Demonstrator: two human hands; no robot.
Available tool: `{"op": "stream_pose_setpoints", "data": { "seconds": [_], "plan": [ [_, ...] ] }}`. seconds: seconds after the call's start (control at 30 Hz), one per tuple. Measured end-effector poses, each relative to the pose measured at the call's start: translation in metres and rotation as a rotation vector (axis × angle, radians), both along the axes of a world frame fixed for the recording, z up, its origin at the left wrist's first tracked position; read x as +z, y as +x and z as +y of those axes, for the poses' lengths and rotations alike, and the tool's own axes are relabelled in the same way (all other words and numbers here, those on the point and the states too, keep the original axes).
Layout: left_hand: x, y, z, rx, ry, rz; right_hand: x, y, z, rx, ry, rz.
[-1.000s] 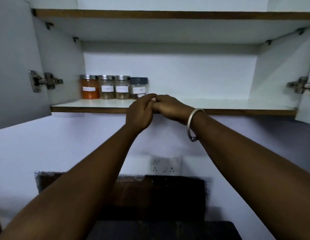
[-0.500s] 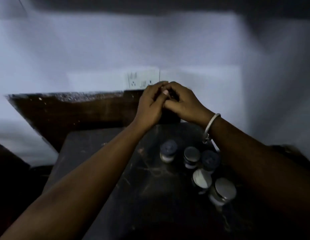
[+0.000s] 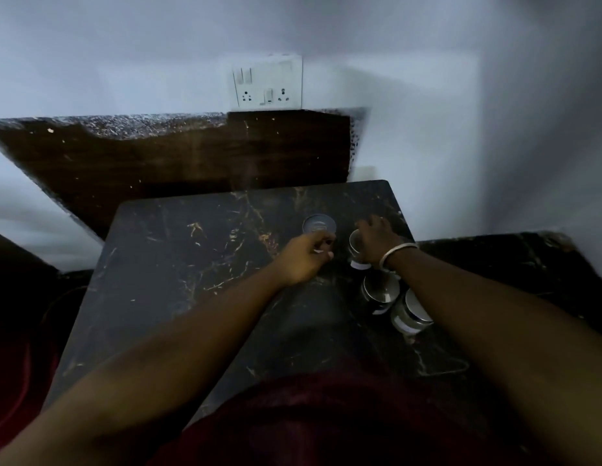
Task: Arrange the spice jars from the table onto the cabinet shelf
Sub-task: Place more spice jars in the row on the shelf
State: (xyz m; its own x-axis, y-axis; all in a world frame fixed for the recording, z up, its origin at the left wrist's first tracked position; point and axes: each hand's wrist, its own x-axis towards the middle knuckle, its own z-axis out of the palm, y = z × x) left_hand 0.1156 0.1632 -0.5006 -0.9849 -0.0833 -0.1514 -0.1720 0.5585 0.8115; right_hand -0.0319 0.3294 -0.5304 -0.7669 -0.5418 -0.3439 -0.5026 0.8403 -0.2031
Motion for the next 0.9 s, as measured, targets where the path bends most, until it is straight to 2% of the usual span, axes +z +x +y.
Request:
{"op": "stream_pose_setpoints", "data": {
  "seconds": [0.17, 0.33, 0.47, 0.67, 0.9],
  "plan": [
    [-0.002, 0.004, -0.007, 0.014, 0.034, -0.063, -0.011, -0.008, -0.003, 0.098, 0.084, 0.009],
    [-0.005, 0.006, -0.018, 0.041, 0.135, -0.059, 0.011, -0.013, -0.018, 0.099, -0.062, 0.039],
    [0.013, -0.002, -0.027, 0.106, 0.218, 0.035, 0.075, -0.020, -0.043, 0.050, -0.314, -0.102],
    [0.096, -0.016, -0.034, 0.239, 0.447, 0.388, 0.172, 0.002, -0.068, 0.141, -0.787, -0.090],
    [0.157, -0.007, -0.030, 0.206, 0.647, 0.671, 0.214, 0.047, -0.071, 0.202, -1.356, -0.290]
  ]
}}
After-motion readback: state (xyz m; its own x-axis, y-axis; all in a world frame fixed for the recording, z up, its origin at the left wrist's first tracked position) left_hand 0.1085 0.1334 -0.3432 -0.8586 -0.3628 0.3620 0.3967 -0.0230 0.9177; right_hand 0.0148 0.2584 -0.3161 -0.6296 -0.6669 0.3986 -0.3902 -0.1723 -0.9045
